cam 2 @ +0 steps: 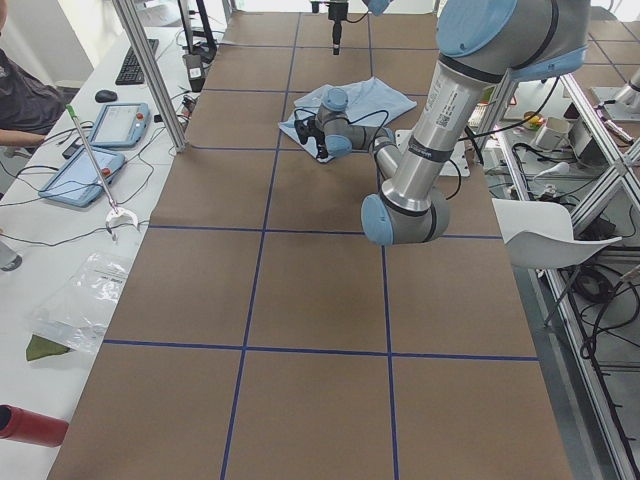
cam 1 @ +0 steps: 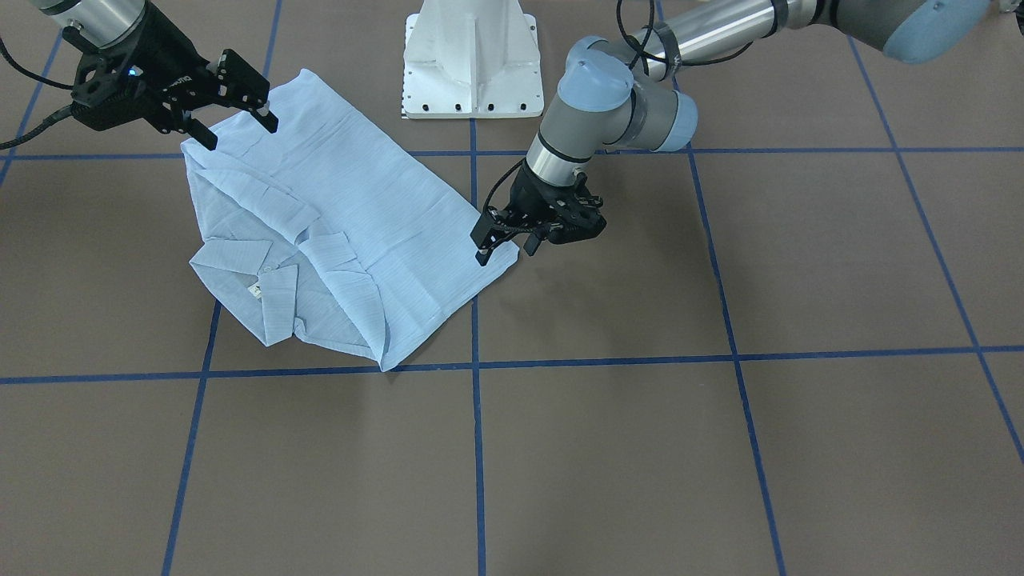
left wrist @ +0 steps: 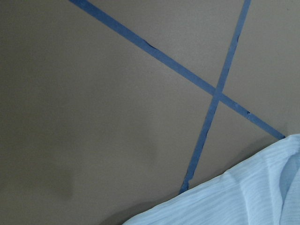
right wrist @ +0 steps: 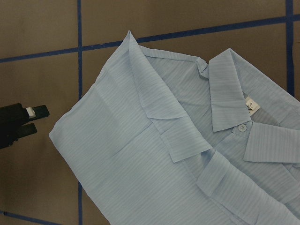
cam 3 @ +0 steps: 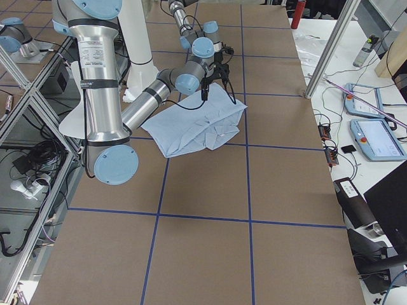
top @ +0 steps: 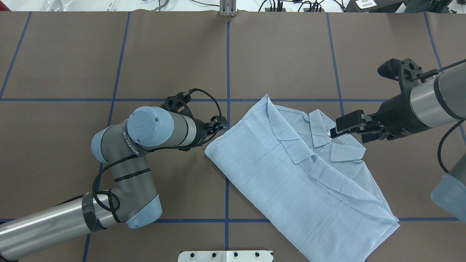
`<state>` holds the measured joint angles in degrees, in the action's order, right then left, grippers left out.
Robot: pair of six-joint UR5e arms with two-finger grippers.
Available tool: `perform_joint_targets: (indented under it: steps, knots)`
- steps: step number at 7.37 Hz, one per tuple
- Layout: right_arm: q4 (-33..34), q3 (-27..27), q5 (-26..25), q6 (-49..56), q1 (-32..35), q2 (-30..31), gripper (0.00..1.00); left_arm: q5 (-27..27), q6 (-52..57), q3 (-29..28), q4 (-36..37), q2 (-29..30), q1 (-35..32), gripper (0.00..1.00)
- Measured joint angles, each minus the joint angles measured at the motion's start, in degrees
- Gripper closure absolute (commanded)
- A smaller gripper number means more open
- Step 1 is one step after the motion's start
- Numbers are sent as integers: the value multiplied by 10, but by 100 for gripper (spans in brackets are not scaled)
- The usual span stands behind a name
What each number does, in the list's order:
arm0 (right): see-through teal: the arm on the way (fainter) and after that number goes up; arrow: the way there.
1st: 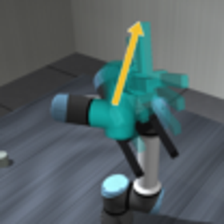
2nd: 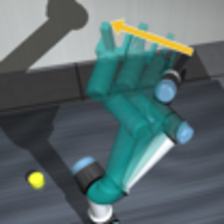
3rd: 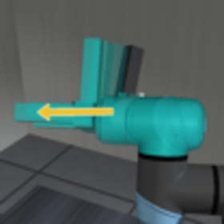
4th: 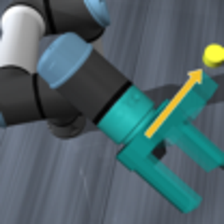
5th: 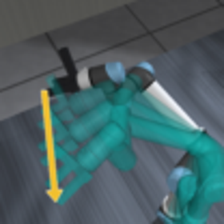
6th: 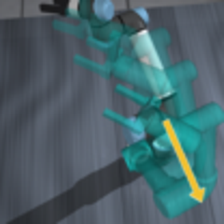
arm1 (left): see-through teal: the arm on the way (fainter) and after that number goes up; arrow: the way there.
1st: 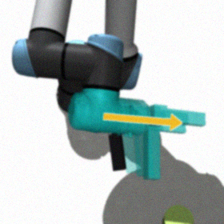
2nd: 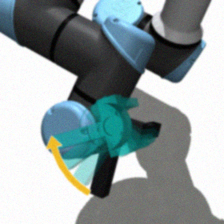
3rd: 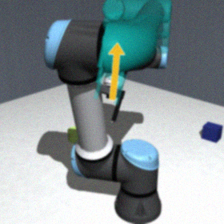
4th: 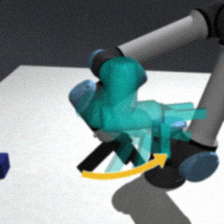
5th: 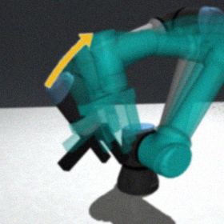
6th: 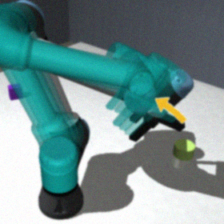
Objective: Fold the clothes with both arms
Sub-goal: 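Move the left gripper to the shirt's side edge nearest it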
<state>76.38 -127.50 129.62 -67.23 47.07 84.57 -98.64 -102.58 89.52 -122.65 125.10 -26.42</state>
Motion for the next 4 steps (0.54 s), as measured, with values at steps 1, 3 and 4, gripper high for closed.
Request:
perform_joint_targets:
  steps: [1, 3, 4]
  knots:
    - [0, -2, 1, 0, 3, 1, 0, 0, -1, 0, 1, -1, 6, 1]
    - [0, -4, 1, 0, 10, 1, 0, 0, -1, 2, 12, -2, 11, 2]
    - [0, -3, 1, 0, 11, 2, 0, 0, -2, 3, 16, -2, 12, 4]
